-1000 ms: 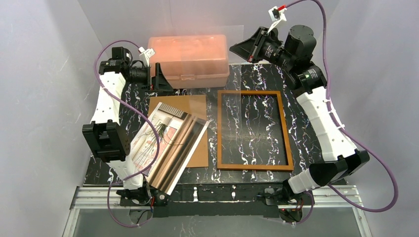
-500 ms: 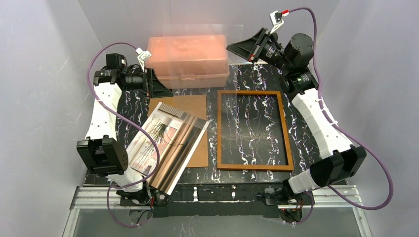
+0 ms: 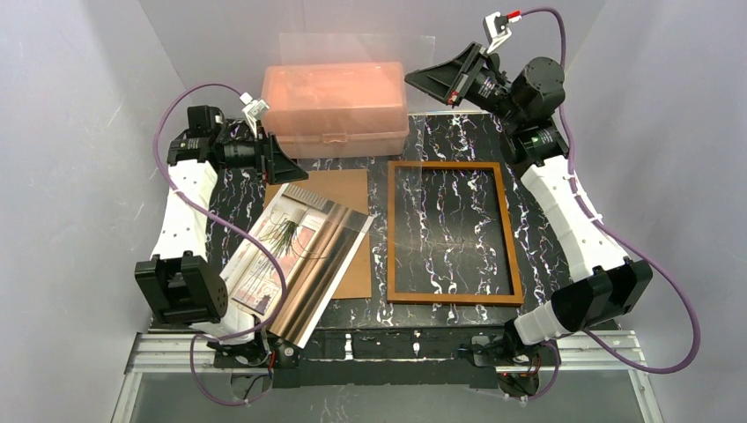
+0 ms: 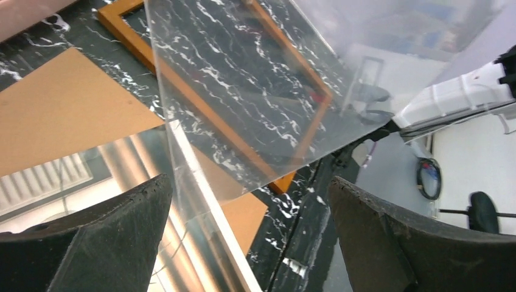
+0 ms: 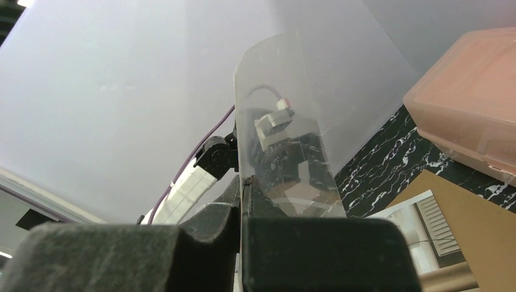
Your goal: Put the photo into the frame
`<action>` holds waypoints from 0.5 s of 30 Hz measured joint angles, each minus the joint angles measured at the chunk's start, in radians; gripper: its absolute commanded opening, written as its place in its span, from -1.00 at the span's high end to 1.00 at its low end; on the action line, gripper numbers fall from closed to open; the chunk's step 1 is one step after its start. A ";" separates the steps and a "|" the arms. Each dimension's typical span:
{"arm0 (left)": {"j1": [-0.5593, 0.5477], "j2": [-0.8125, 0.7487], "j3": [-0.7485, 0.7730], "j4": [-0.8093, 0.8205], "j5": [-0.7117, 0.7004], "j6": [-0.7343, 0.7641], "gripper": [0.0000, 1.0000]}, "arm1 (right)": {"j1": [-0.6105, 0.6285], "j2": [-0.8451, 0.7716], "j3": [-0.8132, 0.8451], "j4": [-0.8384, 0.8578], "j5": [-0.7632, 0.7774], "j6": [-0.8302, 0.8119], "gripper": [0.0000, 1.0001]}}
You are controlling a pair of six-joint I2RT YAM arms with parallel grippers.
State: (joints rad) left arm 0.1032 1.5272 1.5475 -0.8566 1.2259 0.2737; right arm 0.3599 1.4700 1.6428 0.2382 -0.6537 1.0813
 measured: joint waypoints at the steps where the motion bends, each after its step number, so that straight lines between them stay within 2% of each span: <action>1: 0.002 -0.019 -0.026 0.031 -0.018 -0.006 -0.97 | 0.000 0.000 0.003 -0.001 -0.002 0.004 0.94; 7: 0.019 -0.076 -0.077 0.145 -0.038 -0.033 -0.97 | 0.000 -0.001 0.015 -0.002 -0.009 0.027 0.95; 15: 0.029 -0.075 -0.082 0.178 0.096 -0.058 -0.96 | 0.000 -0.005 0.018 0.049 -0.019 0.088 0.95</action>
State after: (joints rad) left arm 0.1318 1.4521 1.4651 -0.6785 1.3220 0.2161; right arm 0.3599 1.4647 1.6611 0.2874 -0.6724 1.1690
